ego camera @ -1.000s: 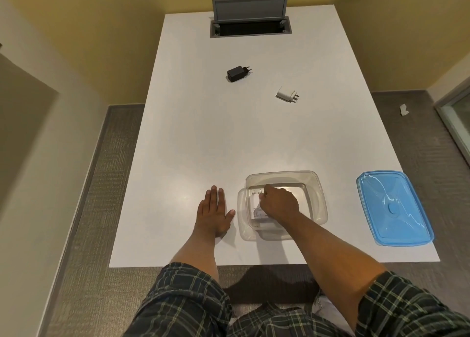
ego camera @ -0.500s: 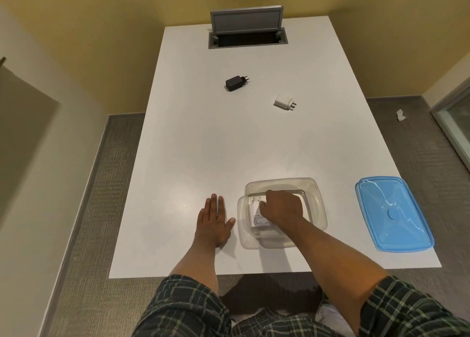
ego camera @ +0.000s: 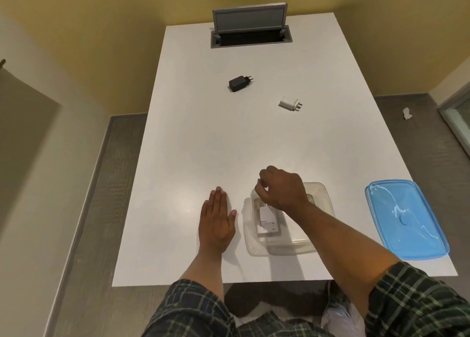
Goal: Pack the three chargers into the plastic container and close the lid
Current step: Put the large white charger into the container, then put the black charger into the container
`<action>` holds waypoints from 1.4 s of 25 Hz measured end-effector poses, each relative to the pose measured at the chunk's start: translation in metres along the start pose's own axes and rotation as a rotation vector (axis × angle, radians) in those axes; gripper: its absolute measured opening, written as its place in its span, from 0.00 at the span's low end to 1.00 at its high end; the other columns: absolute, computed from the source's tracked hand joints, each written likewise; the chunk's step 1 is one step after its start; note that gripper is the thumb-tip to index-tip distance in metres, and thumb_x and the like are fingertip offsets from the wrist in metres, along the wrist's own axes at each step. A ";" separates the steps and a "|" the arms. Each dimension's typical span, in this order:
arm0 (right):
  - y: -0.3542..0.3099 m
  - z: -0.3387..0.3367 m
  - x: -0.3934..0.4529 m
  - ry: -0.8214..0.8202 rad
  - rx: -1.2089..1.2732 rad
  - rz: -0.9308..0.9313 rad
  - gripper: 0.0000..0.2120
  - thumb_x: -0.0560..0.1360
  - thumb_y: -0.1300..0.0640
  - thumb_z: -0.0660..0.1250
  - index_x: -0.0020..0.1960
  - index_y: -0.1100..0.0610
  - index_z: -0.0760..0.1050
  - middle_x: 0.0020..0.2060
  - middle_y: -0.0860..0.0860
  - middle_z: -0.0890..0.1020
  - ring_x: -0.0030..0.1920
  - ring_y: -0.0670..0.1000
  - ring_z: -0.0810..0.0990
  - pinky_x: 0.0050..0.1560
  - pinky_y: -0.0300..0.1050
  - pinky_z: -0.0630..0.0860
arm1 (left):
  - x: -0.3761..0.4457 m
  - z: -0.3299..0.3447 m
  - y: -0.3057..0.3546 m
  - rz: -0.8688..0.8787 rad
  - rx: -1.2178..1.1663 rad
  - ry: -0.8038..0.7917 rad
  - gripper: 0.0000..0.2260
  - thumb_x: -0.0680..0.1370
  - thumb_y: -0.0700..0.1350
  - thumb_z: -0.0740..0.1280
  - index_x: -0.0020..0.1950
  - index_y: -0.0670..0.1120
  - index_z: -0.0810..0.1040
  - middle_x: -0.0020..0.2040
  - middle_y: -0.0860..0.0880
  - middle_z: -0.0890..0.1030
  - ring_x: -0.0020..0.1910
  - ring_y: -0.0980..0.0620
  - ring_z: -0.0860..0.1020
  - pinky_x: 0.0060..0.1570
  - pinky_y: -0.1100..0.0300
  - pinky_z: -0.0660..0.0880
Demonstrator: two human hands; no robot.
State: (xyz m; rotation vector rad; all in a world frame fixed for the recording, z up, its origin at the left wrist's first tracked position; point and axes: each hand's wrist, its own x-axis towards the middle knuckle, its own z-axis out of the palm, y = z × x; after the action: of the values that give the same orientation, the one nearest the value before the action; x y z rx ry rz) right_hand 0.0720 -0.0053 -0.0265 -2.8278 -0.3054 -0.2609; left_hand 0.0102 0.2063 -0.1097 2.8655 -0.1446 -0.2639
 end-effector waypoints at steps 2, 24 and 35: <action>0.001 0.003 0.026 -0.027 -0.011 0.085 0.10 0.75 0.51 0.63 0.38 0.53 0.75 0.35 0.49 0.77 0.33 0.55 0.78 0.29 0.43 0.71 | 0.022 -0.009 -0.002 -0.012 -0.002 0.017 0.28 0.86 0.55 0.49 0.84 0.45 0.49 0.85 0.49 0.47 0.84 0.51 0.46 0.83 0.54 0.45; 0.040 0.071 0.224 -0.478 -0.092 0.150 0.26 0.78 0.55 0.65 0.75 0.54 0.64 0.67 0.55 0.71 0.64 0.60 0.75 0.56 0.55 0.76 | 0.168 0.003 -0.016 -0.069 -0.018 0.186 0.27 0.85 0.53 0.49 0.83 0.48 0.56 0.84 0.50 0.56 0.83 0.48 0.55 0.80 0.49 0.59; 0.051 0.096 0.317 -0.464 -0.231 0.119 0.33 0.77 0.60 0.67 0.78 0.58 0.57 0.69 0.58 0.67 0.64 0.60 0.74 0.52 0.55 0.76 | 0.217 -0.006 -0.016 -0.080 -0.024 0.200 0.28 0.84 0.53 0.50 0.83 0.47 0.56 0.84 0.50 0.56 0.84 0.48 0.54 0.79 0.49 0.58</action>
State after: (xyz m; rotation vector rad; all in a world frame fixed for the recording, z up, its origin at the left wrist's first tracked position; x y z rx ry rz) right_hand 0.4030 0.0330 -0.0645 -3.0936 -0.2089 0.4179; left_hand 0.2254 0.1968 -0.1443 2.8561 0.0111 0.0068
